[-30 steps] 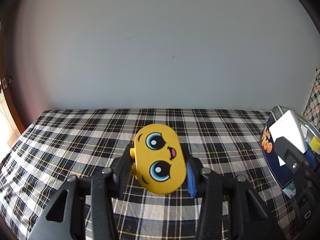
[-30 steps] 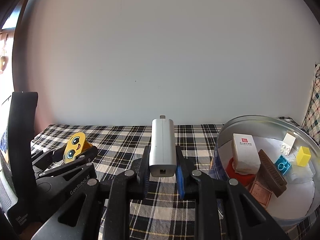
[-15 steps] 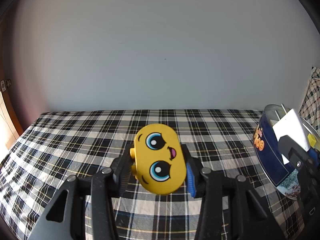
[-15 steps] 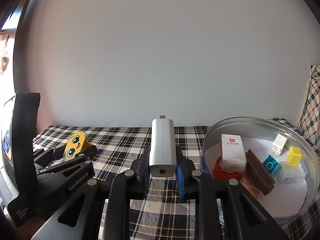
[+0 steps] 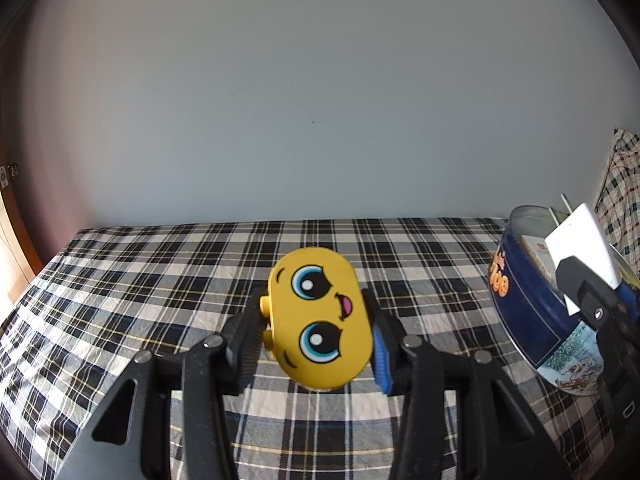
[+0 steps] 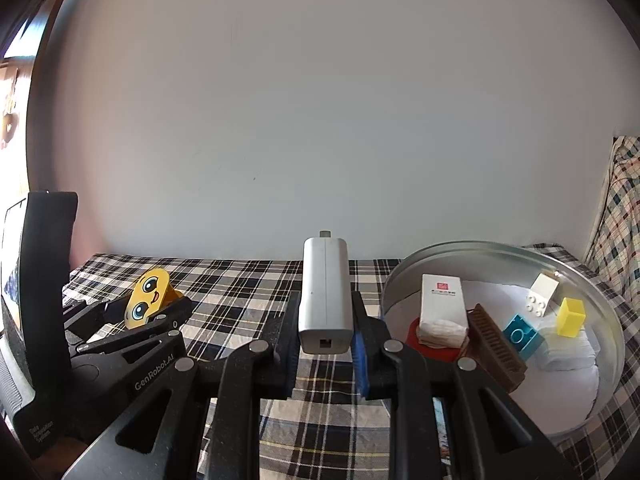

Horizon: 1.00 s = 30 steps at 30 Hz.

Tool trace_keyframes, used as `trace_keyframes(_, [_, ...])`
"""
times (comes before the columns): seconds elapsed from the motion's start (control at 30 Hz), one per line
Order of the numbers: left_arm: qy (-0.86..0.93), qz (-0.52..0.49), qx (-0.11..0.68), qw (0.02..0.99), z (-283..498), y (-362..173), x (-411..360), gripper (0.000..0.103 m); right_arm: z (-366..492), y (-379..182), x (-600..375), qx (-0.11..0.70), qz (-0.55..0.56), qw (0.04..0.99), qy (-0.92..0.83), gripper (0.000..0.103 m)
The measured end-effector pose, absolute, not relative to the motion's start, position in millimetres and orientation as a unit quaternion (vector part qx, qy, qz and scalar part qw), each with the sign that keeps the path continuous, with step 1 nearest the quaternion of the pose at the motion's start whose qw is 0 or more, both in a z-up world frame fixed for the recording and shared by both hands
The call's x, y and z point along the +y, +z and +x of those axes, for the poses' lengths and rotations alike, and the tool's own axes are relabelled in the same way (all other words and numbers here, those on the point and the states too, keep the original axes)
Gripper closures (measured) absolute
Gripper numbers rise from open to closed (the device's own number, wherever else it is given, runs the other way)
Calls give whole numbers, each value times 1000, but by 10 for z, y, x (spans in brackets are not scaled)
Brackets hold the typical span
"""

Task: Organize rigid objects
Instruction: 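Lift the yellow face block and white charger with both tools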

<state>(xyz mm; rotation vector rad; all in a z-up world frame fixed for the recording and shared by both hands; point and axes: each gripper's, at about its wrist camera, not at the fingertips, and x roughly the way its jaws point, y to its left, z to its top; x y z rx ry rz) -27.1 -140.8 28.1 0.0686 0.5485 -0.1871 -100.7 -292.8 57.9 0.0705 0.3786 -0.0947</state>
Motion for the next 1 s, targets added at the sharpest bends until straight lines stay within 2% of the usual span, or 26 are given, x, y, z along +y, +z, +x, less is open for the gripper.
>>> trace_keyframes(1.0, [-139,42,234,961,-676,586,-1960,58,-1383,764,-3352,142,32,986,-84,79])
